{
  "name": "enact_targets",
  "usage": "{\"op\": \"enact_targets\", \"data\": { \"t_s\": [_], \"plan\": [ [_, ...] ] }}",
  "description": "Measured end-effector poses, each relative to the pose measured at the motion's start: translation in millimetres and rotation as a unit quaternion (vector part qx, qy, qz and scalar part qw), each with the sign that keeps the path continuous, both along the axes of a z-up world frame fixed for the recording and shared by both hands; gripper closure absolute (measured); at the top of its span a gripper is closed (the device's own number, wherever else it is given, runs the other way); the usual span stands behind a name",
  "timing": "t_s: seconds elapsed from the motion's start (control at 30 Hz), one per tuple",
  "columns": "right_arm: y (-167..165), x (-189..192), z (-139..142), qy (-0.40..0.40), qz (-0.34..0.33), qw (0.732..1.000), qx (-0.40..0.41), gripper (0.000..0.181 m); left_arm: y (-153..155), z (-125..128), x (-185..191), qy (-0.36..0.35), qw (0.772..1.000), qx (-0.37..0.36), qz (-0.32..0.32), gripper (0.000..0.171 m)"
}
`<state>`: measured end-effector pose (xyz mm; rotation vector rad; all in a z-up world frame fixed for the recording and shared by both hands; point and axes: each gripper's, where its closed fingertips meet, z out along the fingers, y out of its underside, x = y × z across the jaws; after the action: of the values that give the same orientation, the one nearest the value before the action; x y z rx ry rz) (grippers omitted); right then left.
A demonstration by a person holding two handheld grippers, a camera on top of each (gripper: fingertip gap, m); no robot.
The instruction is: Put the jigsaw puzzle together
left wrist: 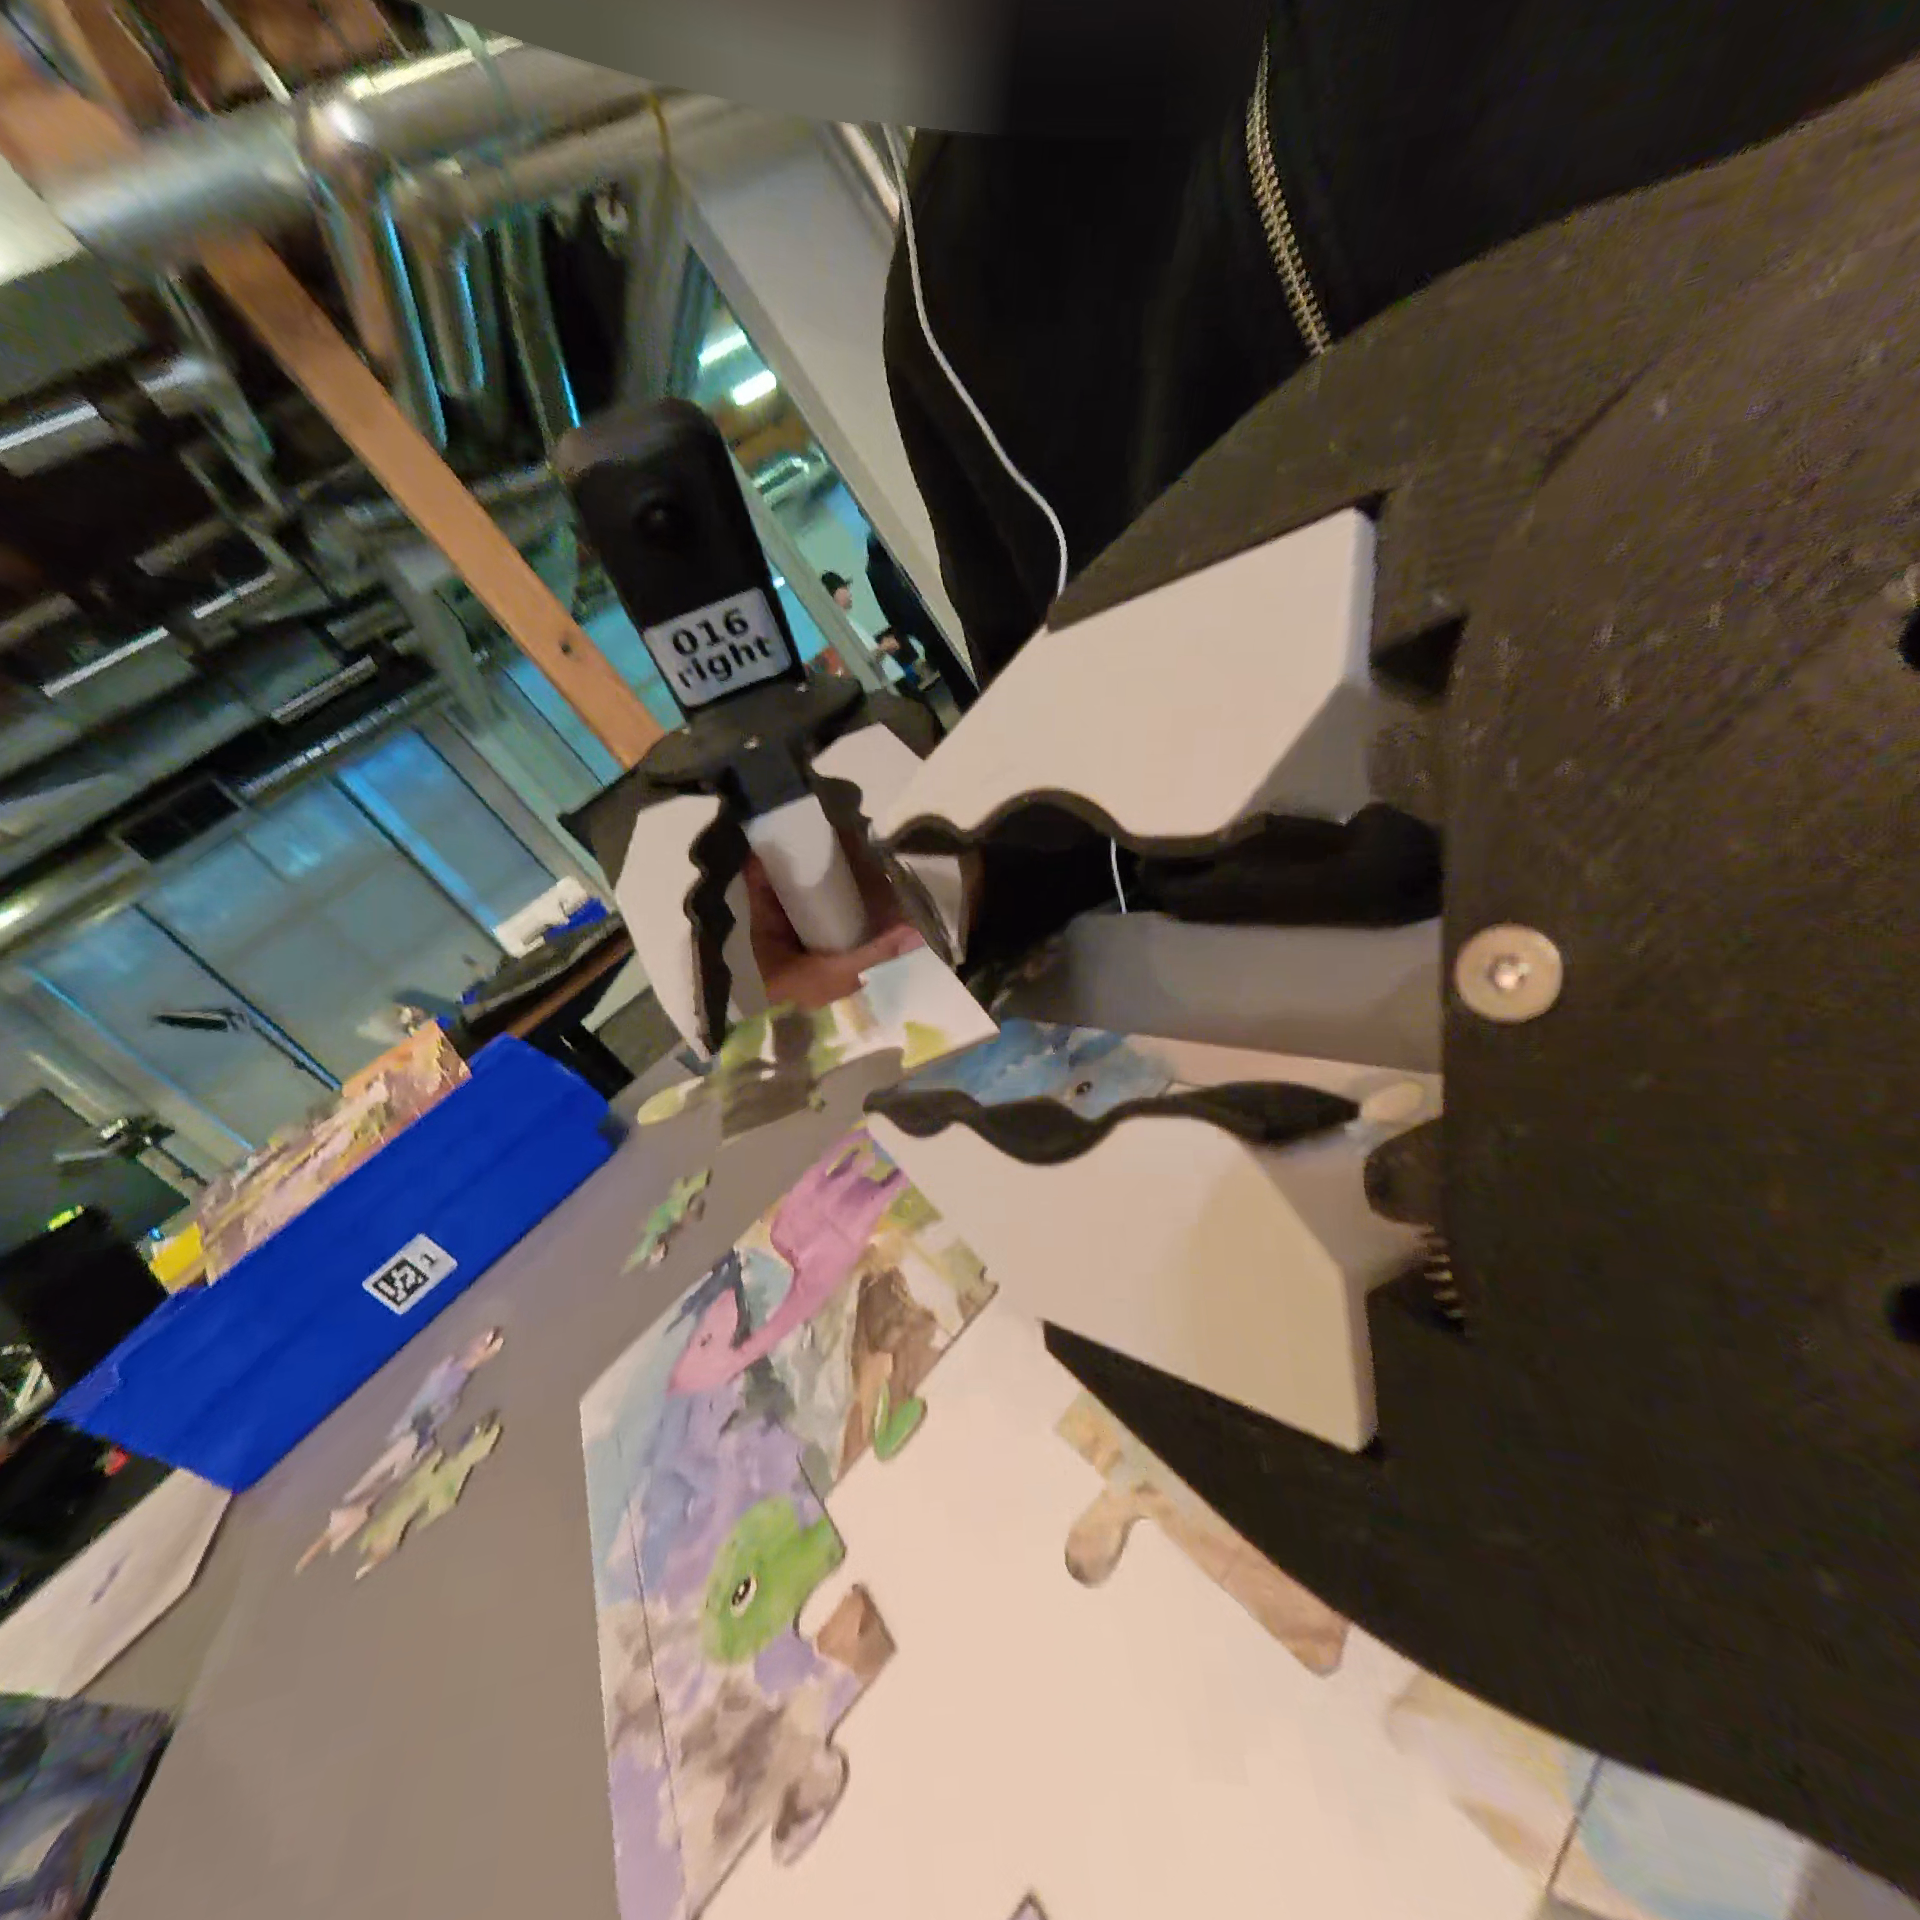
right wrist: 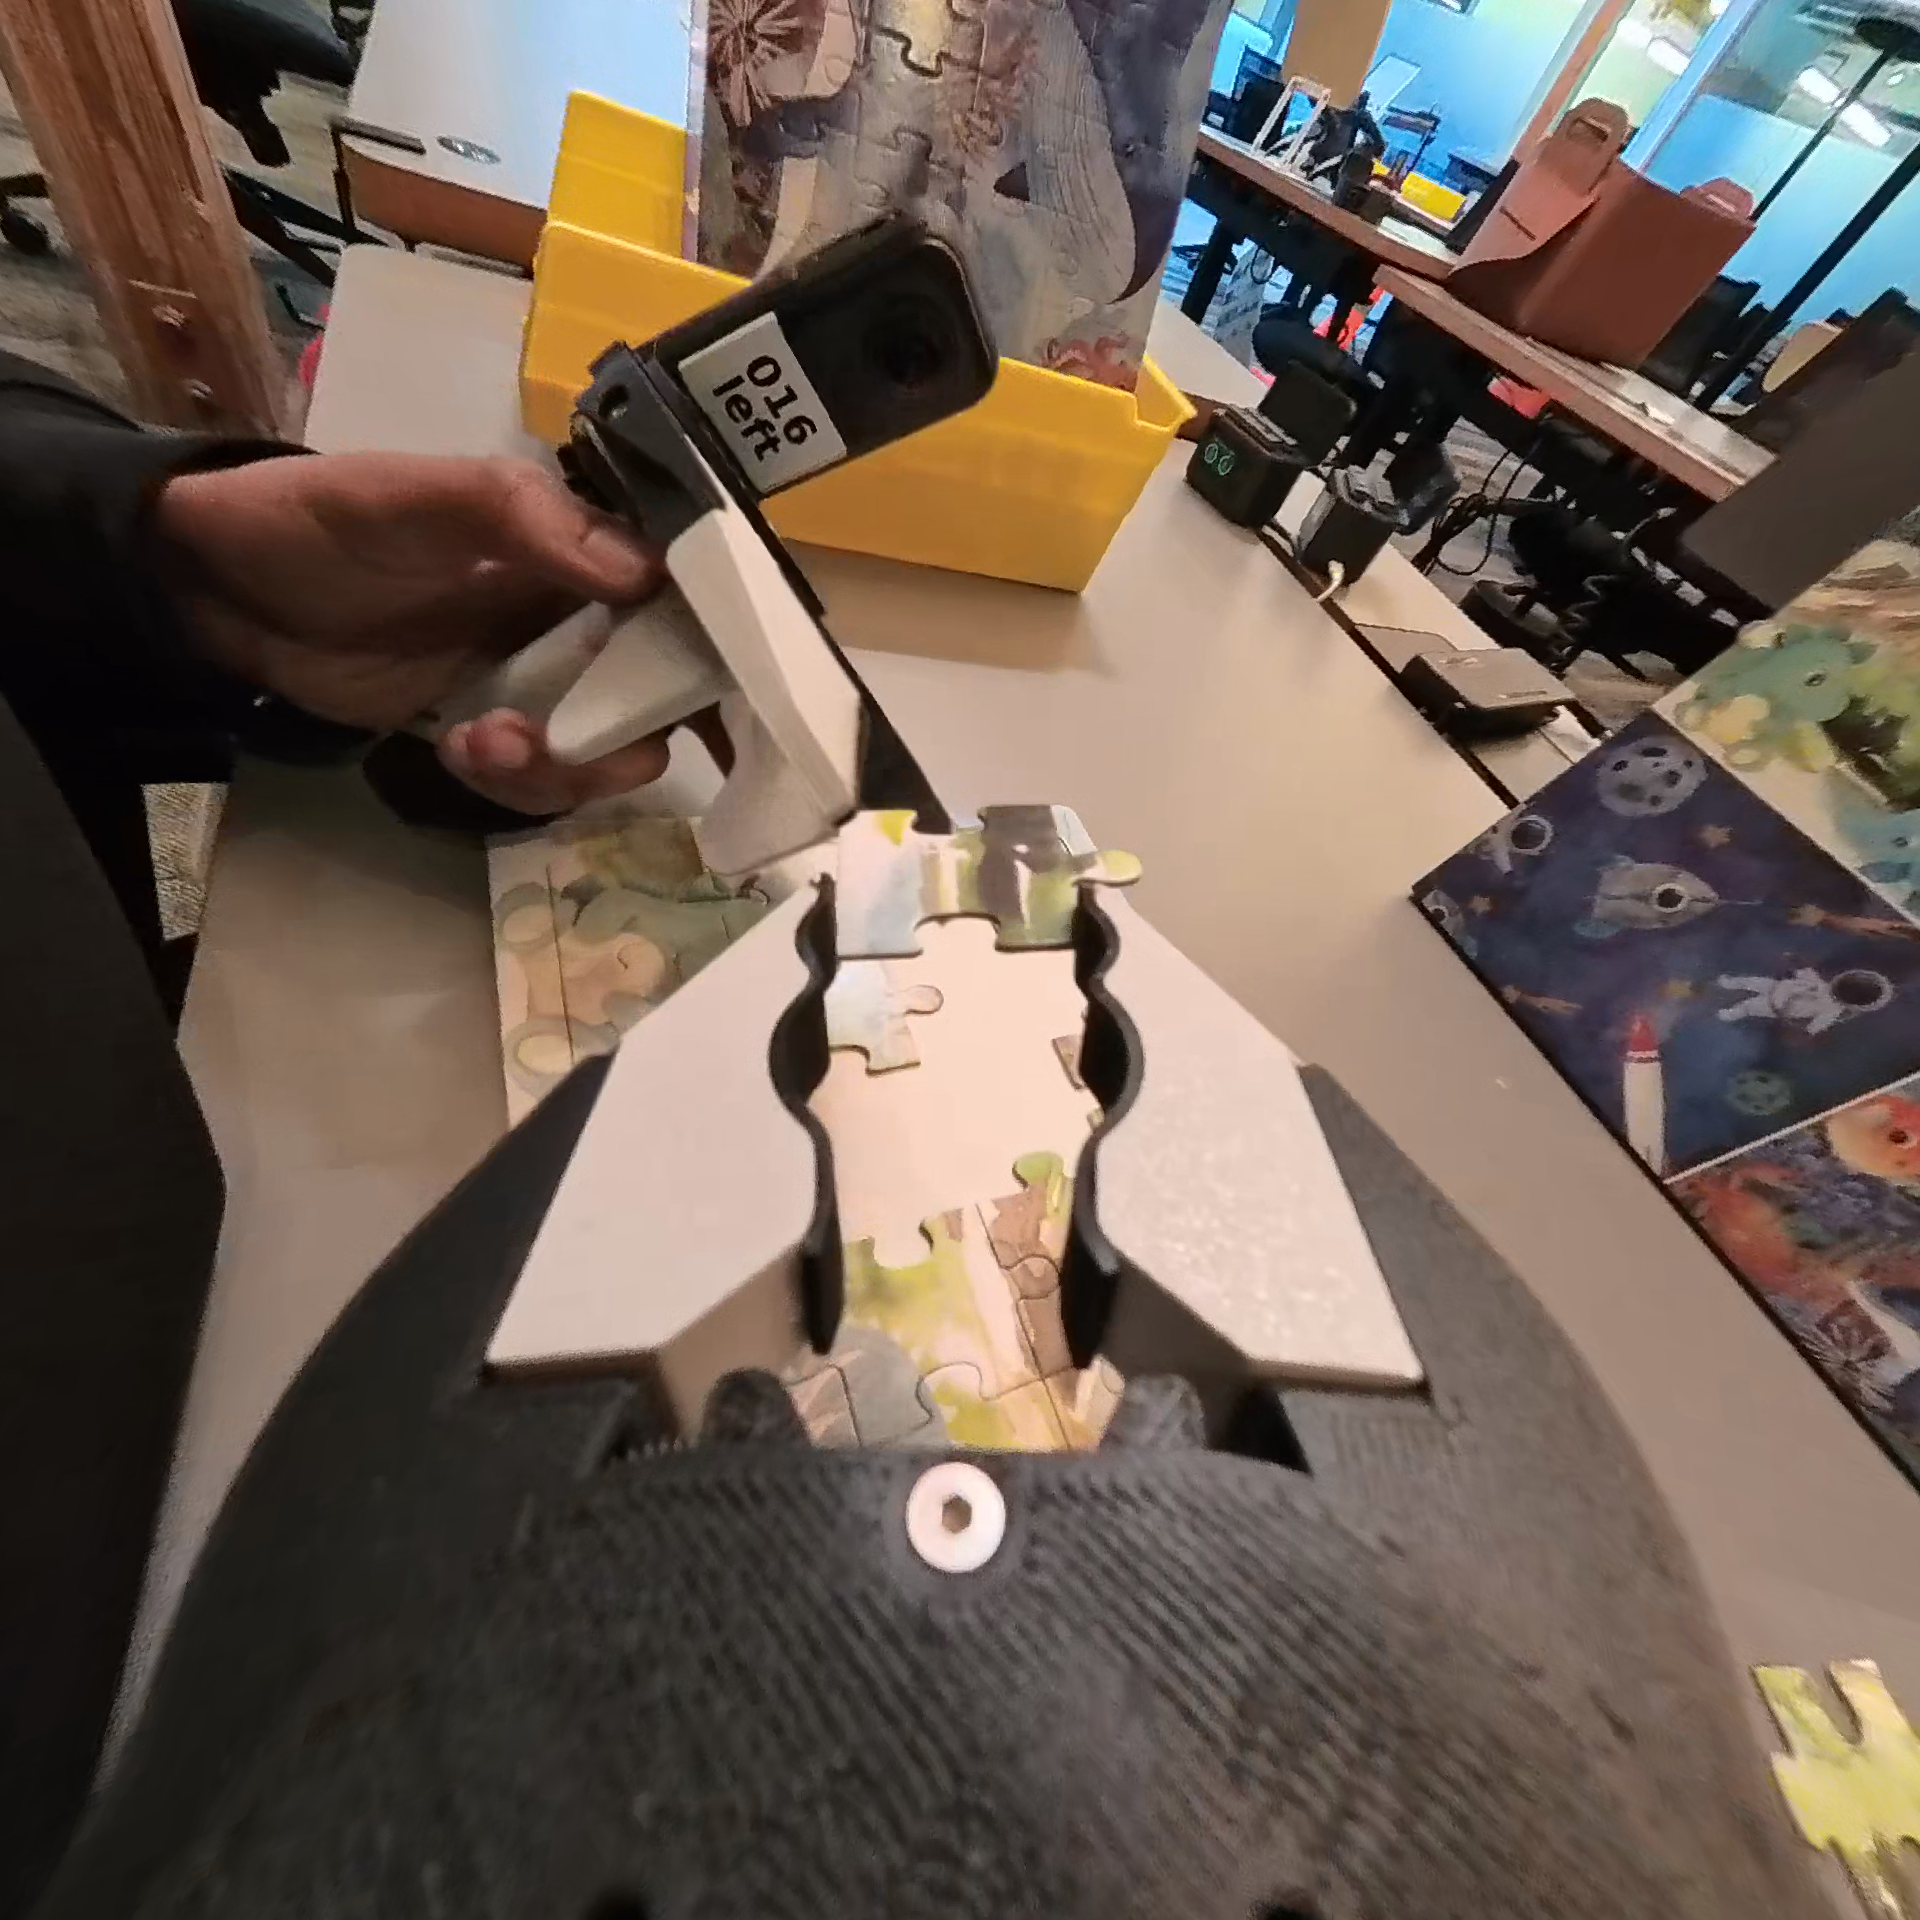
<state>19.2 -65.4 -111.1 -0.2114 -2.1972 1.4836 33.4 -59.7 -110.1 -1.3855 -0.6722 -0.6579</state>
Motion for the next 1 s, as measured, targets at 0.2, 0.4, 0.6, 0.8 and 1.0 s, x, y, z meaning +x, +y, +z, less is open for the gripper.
{"op": "enact_targets", "data": {
  "t_s": [0.2, 0.4, 0.6, 0.8, 1.0],
  "plan": [
    [1, 2, -3, -0.011, -0.003, 1.0, 0.0, 0.137, -5, 5, -6, -0.004, 1.0, 0.015, 0.018, 0.164],
    [0, 4, -5, -0.013, -0.008, 1.0, 0.001, 0.142, -9, 2, -14, -0.002, 0.999, 0.002, 0.038, 0.169],
    [-6, 21, -17, -0.035, 0.034, 0.998, 0.031, 0.146, -17, -1, -19, 0.014, 0.998, -0.021, 0.053, 0.171],
    [2, 17, 20, -0.037, 0.034, 0.996, -0.068, 0.139, -14, -14, -18, 0.039, 0.995, -0.078, 0.045, 0.171],
    [2, 16, -19, -0.086, 0.037, 0.996, 0.005, 0.132, -10, -16, -16, 0.049, 0.994, -0.09, 0.043, 0.171]
  ]
}}
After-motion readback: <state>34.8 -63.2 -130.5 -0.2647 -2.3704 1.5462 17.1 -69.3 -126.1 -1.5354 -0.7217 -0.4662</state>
